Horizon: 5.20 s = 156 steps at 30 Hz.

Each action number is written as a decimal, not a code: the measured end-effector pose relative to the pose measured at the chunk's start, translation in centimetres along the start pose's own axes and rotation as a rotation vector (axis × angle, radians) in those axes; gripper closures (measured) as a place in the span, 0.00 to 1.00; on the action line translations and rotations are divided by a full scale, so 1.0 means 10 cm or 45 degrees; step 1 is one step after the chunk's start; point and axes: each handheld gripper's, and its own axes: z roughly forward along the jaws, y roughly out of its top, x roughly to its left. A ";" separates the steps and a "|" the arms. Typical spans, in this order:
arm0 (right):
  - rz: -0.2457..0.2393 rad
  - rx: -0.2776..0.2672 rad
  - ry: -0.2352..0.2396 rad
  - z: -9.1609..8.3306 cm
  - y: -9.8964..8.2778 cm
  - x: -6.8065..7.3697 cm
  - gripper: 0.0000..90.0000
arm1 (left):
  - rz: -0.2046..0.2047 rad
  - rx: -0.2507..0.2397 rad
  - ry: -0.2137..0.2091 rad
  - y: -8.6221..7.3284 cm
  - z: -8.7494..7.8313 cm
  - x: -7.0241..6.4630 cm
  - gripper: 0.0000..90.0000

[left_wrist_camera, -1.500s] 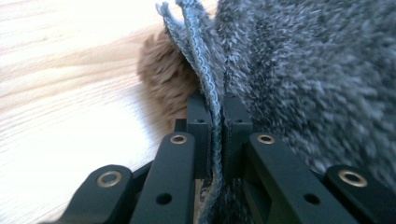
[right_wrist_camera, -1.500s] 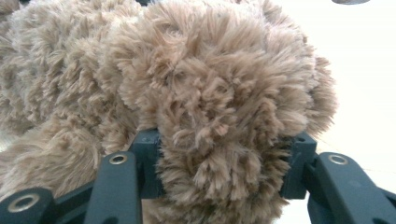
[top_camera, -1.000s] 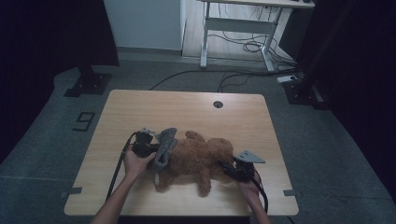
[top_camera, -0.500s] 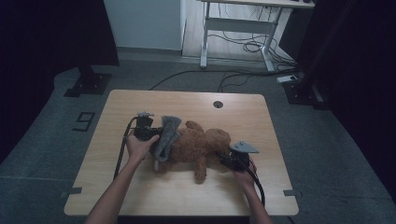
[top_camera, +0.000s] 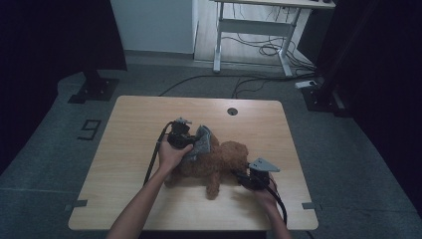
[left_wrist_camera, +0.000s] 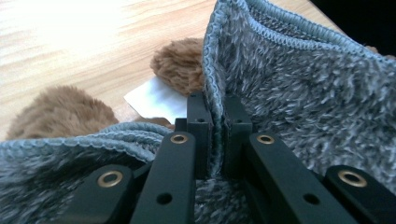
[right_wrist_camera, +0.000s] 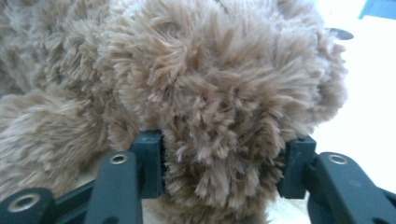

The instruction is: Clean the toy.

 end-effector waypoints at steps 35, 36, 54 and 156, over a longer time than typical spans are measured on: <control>0.197 0.069 0.084 -0.16 0.12 0.08 0.49 | 0.090 -0.199 -0.080 -0.49 -0.45 -0.44 0.93; 0.179 0.060 0.072 -0.17 0.10 0.10 0.50 | 0.096 -0.205 -0.093 -0.43 -0.47 -0.47 0.94; 0.002 -0.033 -0.080 -0.20 0.04 0.29 0.56 | 0.163 0.032 -0.106 0.22 0.39 -1.11 0.93; 0.235 -0.002 0.054 0.08 0.30 -0.15 0.25 | -0.073 -0.263 -0.187 -0.89 -0.38 -0.20 0.94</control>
